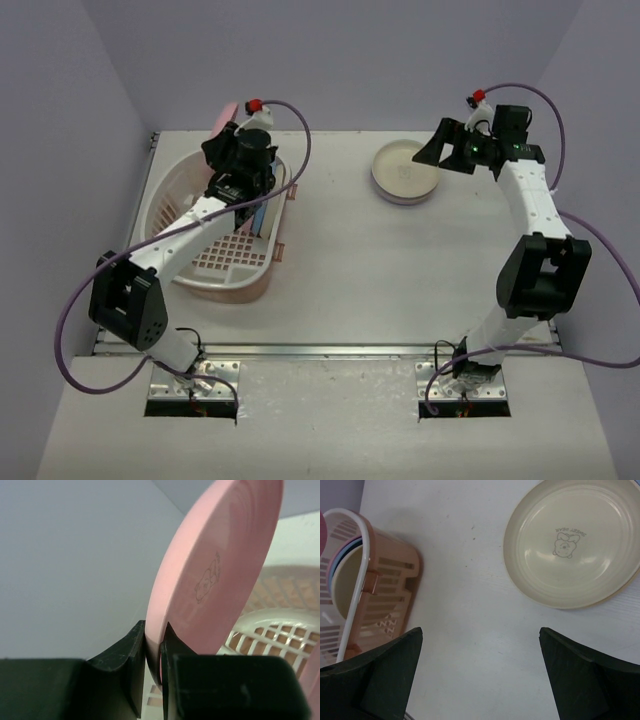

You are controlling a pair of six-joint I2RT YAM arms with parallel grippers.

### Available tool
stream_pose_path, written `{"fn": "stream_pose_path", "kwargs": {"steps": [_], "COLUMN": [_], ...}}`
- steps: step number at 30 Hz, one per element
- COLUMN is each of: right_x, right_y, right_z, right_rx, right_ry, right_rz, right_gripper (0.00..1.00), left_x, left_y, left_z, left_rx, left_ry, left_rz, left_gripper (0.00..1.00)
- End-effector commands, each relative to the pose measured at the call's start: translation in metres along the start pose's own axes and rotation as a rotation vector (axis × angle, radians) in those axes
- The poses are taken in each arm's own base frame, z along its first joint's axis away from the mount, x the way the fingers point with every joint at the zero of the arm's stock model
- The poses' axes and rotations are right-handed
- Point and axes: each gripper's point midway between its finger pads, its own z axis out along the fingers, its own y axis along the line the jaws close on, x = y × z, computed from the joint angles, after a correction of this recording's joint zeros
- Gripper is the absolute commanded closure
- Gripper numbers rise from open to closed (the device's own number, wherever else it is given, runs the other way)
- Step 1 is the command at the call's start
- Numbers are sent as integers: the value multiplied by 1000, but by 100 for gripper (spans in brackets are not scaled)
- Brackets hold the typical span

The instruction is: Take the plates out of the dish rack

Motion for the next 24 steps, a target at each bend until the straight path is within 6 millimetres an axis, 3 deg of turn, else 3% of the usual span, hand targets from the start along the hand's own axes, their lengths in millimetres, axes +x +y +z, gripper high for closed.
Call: {"fn": "stream_pose_path", "kwargs": {"steps": [1,2,4,6,9,15,19,22,24], "right_x": [-19,-19,-17,-15,-8,-8,2,11,17], "right_y": [56,68,90,105,153,208,228,234,234], "right_z": [-26,-30,-37,-41,-49,-59,-55,-47,-40], "right_rx": [-147,-174,-219,-246,-312,-381,-353,-313,-285], "right_ry": [-75,-84,-105,-118,-142,-178,-192,-192,-182], "right_rz": [-124,-144,-188,-217,-301,-363,-482,-564,-601], "right_gripper": [1,1,1,1,1,1,10,16,29], "left_x": [-74,-76,-82,-86,-85,-70,-63,-55,-53], "left_y": [63,70,64,54,38,-4,-24,-38,-45], "left_z": [-39,-49,-73,-92,-129,-187,-212,-219,-225], "left_rx": [228,288,487,641,883,1278,1465,1535,1581], "left_ry": [-165,-174,-234,-282,-306,-278,-236,-186,-171], "left_rz": [-415,-455,-473,-465,-453,-347,-331,-311,-310], "left_gripper": [100,100,100,100,100,100,100,100,100]}}
